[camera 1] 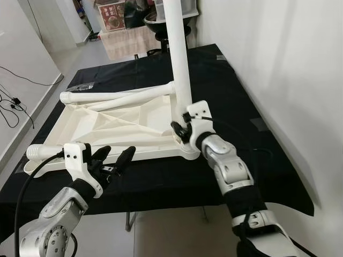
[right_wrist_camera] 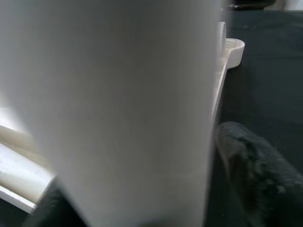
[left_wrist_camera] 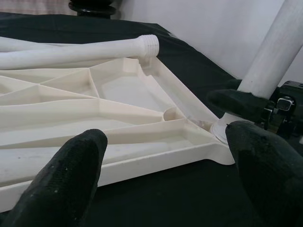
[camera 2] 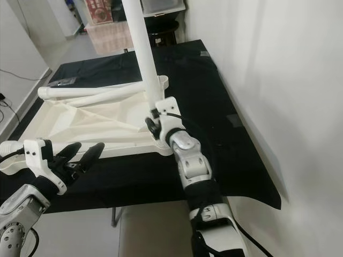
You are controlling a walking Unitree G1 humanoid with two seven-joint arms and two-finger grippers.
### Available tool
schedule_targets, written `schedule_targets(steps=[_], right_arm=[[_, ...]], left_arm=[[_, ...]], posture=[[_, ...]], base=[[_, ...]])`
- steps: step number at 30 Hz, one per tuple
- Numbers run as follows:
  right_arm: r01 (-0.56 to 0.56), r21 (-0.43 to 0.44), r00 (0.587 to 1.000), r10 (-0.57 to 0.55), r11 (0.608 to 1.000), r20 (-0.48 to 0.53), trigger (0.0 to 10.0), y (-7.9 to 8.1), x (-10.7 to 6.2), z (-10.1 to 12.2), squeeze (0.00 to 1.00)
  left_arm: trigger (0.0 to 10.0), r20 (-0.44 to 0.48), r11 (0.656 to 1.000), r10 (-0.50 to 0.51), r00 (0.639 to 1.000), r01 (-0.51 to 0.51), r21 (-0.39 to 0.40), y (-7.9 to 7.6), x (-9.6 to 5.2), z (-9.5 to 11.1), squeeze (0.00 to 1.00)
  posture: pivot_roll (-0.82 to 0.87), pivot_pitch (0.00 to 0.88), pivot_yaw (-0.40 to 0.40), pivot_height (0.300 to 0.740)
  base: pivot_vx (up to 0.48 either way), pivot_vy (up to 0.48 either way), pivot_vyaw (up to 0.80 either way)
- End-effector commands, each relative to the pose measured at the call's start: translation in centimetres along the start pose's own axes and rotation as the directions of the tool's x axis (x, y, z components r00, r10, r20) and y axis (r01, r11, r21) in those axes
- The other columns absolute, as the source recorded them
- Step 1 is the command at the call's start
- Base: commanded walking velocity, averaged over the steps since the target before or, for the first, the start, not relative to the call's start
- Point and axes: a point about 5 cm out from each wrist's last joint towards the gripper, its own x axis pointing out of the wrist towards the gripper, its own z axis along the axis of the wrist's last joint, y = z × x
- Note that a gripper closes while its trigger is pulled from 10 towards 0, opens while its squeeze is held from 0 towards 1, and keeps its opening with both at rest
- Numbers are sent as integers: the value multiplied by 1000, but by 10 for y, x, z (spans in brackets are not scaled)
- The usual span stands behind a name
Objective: Building children table
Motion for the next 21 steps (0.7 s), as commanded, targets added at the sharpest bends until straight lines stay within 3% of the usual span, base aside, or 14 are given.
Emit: schedule_targets(steps=[1,2,3,4,5,7,9,10,11,13,18,19,20,21], right_arm=[[-80,24,996,79,996,43,10000,0,5,10,1000],[-80,24,996,79,996,43,10000,0,5,10,1000],[-202,18,977,200,979,79,10000,-3,9,18,1000],[-234,11,969,232,972,84,10000,-4,9,19,1000],[-311,-31,946,312,950,91,10000,-4,8,21,0],[-357,-61,928,362,932,91,10000,-3,7,21,0],[-449,-119,886,459,886,69,10000,-3,4,20,0],[-518,-137,848,528,844,48,10000,-3,3,19,0],[-518,-137,848,528,844,48,10000,-3,3,19,0],[-581,-141,807,590,801,25,10000,-6,3,19,0],[-630,-128,771,637,766,18,10000,-9,6,20,0],[-643,-121,761,649,757,18,9137,-11,6,20,0],[-643,-121,761,649,757,18,9137,-11,6,20,0],[-654,-118,751,660,747,18,0,-12,6,20,0]], left_arm=[[10000,-25,1000,25,999,-24,12,6,-3,-1,0],[10000,-25,1000,25,999,-24,12,6,-3,-1,0],[10000,-26,1000,25,999,-25,14,6,-2,-1,0],[10000,-26,1000,26,999,-26,15,7,-2,-1,0],[10000,-24,1000,27,999,-27,15,6,-2,-1,0],[10000,-23,1000,28,999,-27,15,6,-2,-1,0],[10000,-22,1000,28,999,-28,14,6,-1,-1,0],[10000,-21,1000,27,999,-26,13,5,-1,-1,0],[10000,-21,1000,27,999,-26,13,5,-1,-1,0],[10000,-19,1000,25,1000,-25,12,4,-1,-1,0],[10000,-16,1000,24,1000,-24,9,3,-1,-1,0],[10000,-15,1000,24,1000,-24,8,2,-1,-2,0],[10000,-15,1000,24,1000,-24,8,2,-1,-2,0],[10000,-15,1000,24,1000,-23,8,2,-2,-2,0]], posture=[[-46,92,165,740],[-46,92,165,740],[-36,83,162,740],[-36,83,162,740],[-32,81,160,740],[-32,81,160,740],[-31,81,157,740],[-29,83,154,740],[-29,83,154,740],[-25,84,148,740],[-18,77,134,740],[-16,76,133,740],[-16,76,133,740],[-16,76,133,740]], base=[[0,0,0],[0,0,0],[0,0,0],[0,0,0],[0,0,0],[0,0,0],[0,0,0],[0,0,0],[0,0,0],[0,0,0],[0,0,0],[0,0,0],[0,0,0],[0,0,0]])
